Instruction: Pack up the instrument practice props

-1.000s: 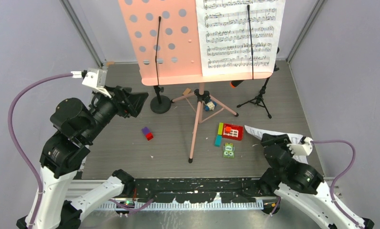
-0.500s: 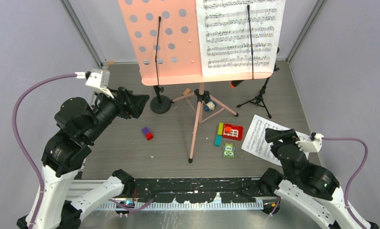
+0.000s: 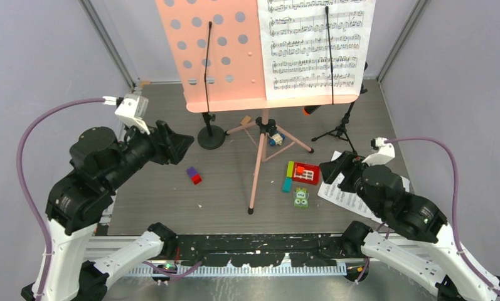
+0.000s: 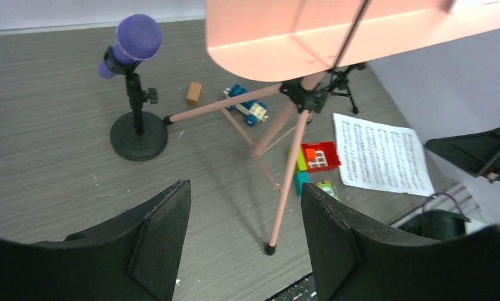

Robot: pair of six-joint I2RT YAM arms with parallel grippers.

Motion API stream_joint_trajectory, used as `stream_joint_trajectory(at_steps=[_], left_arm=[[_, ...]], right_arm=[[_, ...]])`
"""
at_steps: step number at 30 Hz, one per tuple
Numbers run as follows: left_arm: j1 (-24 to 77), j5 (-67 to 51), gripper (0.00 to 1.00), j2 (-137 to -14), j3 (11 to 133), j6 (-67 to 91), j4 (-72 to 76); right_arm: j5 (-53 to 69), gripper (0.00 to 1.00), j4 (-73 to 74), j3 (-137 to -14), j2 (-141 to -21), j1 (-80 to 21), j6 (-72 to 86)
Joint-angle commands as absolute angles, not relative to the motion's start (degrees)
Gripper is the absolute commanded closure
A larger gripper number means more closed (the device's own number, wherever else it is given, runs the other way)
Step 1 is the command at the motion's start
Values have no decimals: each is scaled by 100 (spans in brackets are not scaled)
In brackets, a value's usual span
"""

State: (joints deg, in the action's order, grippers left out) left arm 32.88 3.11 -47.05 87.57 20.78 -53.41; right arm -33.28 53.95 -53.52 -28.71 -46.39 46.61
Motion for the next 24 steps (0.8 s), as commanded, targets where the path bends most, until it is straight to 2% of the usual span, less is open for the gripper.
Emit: stream_joint_trajectory(at_steps=[1,4,7,13,18,24], left_arm=[[3296,-525,36,-4703,9393,2033,-5493],[3296,-1157,38,-4774,9657,2009,-5395],[3296,-1489,39,-4833,9975,1956,-5239],[3296,-1499,37,-5029,10718,1849,-4550],[3296,-1715,38,-5718,11455,1922,-4176],[3296,-1957,40,-6289,11569,2180,-3613]], right_arm=[[-1585,14,4714,-5718,-2693,-4641,3215],[-1005,13,4436,-5902,-2571,-4637,2920],[-921,13,4301,-6210,-2624,-4641,2795],[-1052,13,4334,-7098,-3066,-4636,2395],[-921,13,4234,-7936,-3417,-4640,2036],[-1244,17,4399,-9097,-4097,-4641,1866]])
